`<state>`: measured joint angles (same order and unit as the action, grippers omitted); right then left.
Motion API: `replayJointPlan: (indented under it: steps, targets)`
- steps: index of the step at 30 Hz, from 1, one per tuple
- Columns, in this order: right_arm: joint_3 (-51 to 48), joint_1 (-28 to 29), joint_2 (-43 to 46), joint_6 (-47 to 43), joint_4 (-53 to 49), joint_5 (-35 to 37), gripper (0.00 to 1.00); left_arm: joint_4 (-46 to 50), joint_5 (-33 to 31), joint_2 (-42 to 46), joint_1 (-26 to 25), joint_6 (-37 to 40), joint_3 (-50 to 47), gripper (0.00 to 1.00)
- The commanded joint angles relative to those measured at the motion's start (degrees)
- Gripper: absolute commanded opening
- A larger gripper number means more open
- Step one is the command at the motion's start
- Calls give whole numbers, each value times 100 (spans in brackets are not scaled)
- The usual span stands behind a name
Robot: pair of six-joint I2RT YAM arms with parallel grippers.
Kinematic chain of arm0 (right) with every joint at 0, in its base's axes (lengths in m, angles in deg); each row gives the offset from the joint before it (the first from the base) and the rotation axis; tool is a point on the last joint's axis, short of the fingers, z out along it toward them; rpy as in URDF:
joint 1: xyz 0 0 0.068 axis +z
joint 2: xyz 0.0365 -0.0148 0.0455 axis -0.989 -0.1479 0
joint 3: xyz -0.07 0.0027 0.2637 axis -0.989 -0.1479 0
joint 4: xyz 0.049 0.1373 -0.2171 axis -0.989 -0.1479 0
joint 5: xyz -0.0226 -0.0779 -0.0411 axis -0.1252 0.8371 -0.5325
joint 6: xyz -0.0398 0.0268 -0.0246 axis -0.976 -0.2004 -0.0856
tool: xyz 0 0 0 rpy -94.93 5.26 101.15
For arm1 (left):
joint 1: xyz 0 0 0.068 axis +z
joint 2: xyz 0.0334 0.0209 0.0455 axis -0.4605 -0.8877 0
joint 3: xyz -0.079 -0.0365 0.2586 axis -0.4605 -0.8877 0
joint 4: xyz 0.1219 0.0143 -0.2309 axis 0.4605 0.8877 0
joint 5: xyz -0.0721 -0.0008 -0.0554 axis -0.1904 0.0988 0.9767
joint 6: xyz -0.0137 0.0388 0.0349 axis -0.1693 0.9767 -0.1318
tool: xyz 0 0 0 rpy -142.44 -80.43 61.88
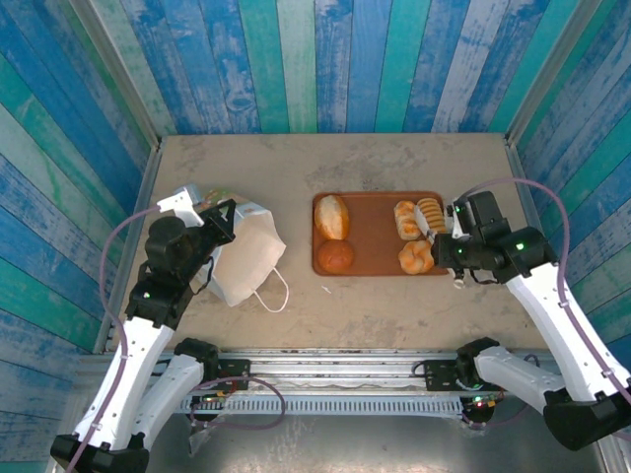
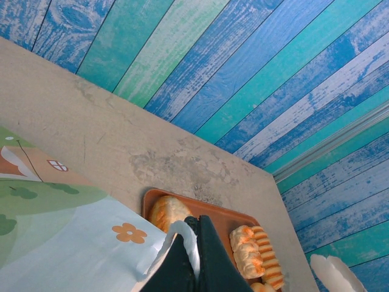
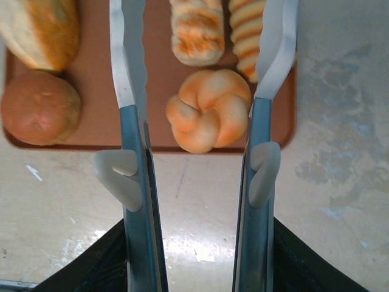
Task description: Take the fake bread out of the paper bag
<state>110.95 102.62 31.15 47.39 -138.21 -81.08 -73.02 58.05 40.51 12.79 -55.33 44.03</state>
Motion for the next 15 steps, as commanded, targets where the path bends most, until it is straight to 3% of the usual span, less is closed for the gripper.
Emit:
replayJointPlan:
  steps: [1, 9, 15]
  targets:
    - [-64, -29, 237, -218, 716, -606, 49, -3, 6, -24, -4, 33, 201, 0]
    - [-404, 35, 160, -292, 1992, -2750, 45, 442, -192, 103, -4, 52, 381, 0]
    - [-361, 808, -149, -484, 2629, -3272, 45, 908, -549, 299, -4, 105, 522, 0]
